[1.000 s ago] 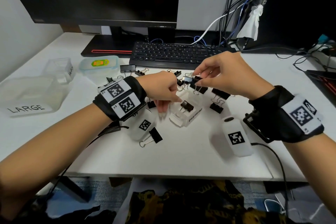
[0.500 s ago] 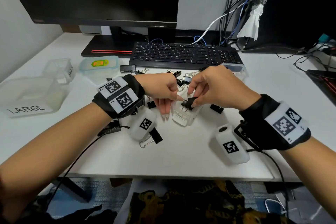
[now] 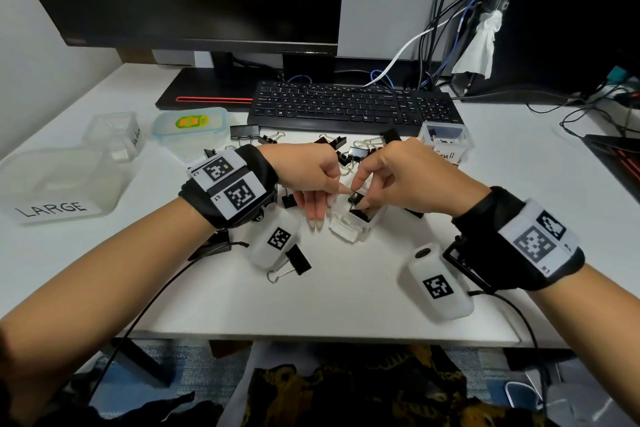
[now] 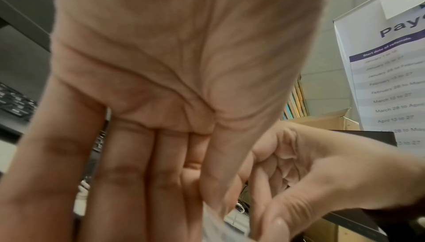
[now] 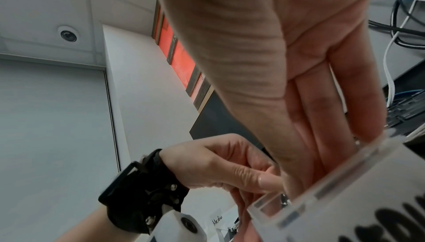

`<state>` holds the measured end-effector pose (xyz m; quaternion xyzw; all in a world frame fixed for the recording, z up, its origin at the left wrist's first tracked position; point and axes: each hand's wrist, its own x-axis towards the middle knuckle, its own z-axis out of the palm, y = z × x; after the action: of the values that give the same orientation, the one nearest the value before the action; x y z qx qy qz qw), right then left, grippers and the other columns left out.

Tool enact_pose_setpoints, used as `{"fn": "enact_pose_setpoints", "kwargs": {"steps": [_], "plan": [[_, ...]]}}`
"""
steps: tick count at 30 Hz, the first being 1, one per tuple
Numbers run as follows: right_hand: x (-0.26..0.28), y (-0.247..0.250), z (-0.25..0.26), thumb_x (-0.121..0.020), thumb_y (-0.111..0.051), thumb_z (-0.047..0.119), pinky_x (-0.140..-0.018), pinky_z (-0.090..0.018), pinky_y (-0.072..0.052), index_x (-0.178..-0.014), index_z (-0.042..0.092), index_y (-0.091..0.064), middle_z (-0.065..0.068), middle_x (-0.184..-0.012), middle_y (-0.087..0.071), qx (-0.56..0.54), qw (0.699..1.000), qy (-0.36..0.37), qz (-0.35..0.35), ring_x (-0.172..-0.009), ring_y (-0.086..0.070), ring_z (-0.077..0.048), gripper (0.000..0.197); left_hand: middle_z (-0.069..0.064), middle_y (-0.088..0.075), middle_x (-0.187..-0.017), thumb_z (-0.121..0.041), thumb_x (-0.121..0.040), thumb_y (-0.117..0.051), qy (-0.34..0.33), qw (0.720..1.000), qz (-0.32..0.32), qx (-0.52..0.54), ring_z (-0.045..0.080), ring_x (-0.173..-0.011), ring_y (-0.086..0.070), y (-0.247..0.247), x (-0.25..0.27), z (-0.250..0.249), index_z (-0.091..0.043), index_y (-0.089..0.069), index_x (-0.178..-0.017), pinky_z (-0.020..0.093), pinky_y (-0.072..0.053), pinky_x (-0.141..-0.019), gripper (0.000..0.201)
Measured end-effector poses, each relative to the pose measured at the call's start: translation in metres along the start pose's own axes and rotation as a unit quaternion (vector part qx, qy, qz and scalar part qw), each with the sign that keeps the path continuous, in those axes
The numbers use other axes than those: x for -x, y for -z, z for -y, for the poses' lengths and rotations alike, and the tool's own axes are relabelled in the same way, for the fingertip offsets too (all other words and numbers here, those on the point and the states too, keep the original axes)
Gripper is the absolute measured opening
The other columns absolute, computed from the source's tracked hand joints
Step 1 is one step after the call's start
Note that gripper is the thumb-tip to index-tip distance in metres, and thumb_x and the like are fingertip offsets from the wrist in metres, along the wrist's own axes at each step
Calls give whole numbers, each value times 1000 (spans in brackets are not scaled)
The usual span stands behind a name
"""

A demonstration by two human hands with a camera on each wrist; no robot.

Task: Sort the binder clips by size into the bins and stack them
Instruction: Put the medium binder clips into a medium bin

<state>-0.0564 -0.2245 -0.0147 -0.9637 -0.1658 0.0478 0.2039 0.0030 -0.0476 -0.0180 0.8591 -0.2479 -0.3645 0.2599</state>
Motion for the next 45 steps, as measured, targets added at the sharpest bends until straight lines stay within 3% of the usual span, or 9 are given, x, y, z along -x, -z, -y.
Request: {"fn": "enact_pose_setpoints", "kwargs": {"steps": [9,14,16,21,25,30,34,39,45], "plan": [[0,16,-12,-86,-70,24,-79,-33,-57,-83,30,-72,15,-63,-71,-9,996,-48,-80,-65,-66,6,7,7,-76,-77,-26,-99,-52,-18,998,-27,-46,23,-70,-73,3,1,2,-6,-61,-82,30,-56,-64,28],[3,25,-17,-78,-76,43,-80,-35,-55,-85,33,-73,15,-72,-68,-2,995,-67,-67,-76,-65,-4,13,-7,-72,-83,-21,-94,-60,-105,972,-131,-166,-3,-55,-63,6,0,0,-22,-68,-103,22,-54,-55,13],[3,22,-17,-76,-75,49,-78,-34,-55,-87,33,-72,16,-73,-66,1,997,-69,-33,-76,-65,-7,20,-9,-71,-87,-29,-93,-61,-112,956,-166,-213,-9,-55,-55,3,-1,0,-27,-67,-106,22,-50,-60,15],[6,14,-20,-84,-71,34,-79,-37,-55,-90,30,-68,13,-87,-67,16,1000,-18,-6,-79,-64,-5,7,-8,-65,-99,-30,-95,-56,-130,947,-207,-206,-3,-75,-52,3,4,5,-26,-57,-110,31,-47,-73,16],[8,16,-19,-84,-68,45,-71,-19,-47,-99,31,-65,11,-102,-55,10,1000,25,14,-91,-63,-3,21,-8,-61,-100,-28,-90,-58,-169,930,-226,-234,10,-90,-59,7,13,7,-25,-59,-107,39,-52,-82,17],[14,18,-12,-69,-65,71,-80,-19,-42,-107,48,-65,13,-108,-48,31,994,57,92,-105,-48,-2,44,-8,-54,-118,-45,-77,-57,-178,922,-168,-300,9,-111,-43,6,19,8,-35,-67,-109,38,-44,-94,35],[14,13,-9,-63,-63,78,-85,-22,-40,-114,50,-65,15,-117,-51,70,986,37,148,-112,-47,-6,59,-6,-41,-142,-56,-74,-51,-110,936,-85,-324,8,-129,-28,3,19,6,-35,-66,-119,40,-36,-108,52],[14,6,-5,-63,-61,80,-84,-27,-41,-117,52,-62,17,-120,-53,125,981,14,151,-115,-47,-7,62,-10,-32,-152,-69,-63,-35,-39,941,-22,-336,6,-139,-17,-1,20,0,-36,-70,-114,44,-32,-111,70],[14,7,-2,-56,-56,88,-87,-33,-45,-113,51,-64,18,-113,-57,170,977,-4,130,-111,-50,-9,68,16,-56,-130,-74,-60,-21,-34,930,-23,-364,24,-122,-50,-4,22,-4,-5,-71,-89,52,-48,-94,89]]}}
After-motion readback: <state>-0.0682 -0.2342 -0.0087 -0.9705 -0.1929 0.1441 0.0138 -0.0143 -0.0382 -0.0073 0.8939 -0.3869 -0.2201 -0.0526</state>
